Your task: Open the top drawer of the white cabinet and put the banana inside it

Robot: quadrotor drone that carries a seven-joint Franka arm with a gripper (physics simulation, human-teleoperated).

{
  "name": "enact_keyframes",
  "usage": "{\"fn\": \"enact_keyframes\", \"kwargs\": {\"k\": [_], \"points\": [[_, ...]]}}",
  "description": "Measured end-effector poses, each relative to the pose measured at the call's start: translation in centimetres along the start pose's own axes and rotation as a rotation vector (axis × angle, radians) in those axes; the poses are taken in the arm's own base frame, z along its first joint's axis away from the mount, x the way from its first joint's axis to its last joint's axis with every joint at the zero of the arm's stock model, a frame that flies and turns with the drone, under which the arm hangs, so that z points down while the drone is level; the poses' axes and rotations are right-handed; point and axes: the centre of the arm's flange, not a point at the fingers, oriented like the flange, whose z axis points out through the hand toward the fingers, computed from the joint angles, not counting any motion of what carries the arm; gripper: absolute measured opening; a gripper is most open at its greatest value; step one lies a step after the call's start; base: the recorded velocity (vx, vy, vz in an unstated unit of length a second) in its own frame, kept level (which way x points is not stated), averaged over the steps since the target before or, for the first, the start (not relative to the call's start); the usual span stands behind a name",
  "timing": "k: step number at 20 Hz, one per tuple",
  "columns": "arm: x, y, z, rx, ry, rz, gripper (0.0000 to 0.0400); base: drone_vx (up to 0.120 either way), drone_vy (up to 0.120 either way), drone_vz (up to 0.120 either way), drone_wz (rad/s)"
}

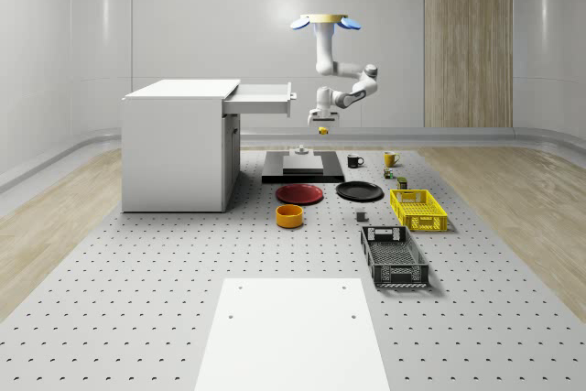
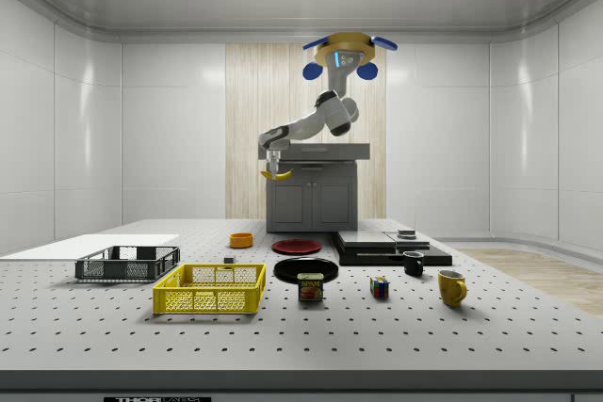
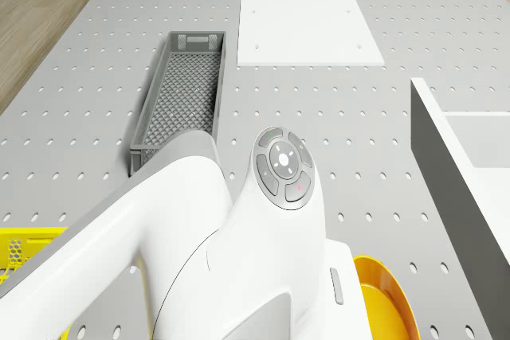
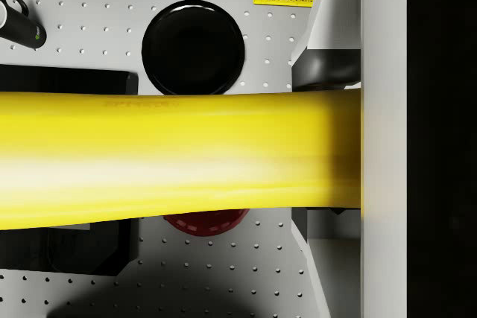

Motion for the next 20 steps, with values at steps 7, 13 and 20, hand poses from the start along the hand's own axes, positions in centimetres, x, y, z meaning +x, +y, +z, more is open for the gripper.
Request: {"fn": "enact_keyframes", "kwargs": {"k": [7,13,20], "points": [[0.00,0.00,0.00,0.000,0.000,0.000,0.0190,-0.120,-0.040,0.120,0.000],[0.00,0.00,0.00,0.000,0.000,0.000,0.0190,-0.120,-0.033,0.120,0.000],[0.00,0.00,0.00,0.000,0.000,0.000,0.0190,-0.120,-0.057,0.120,0.000]]}}
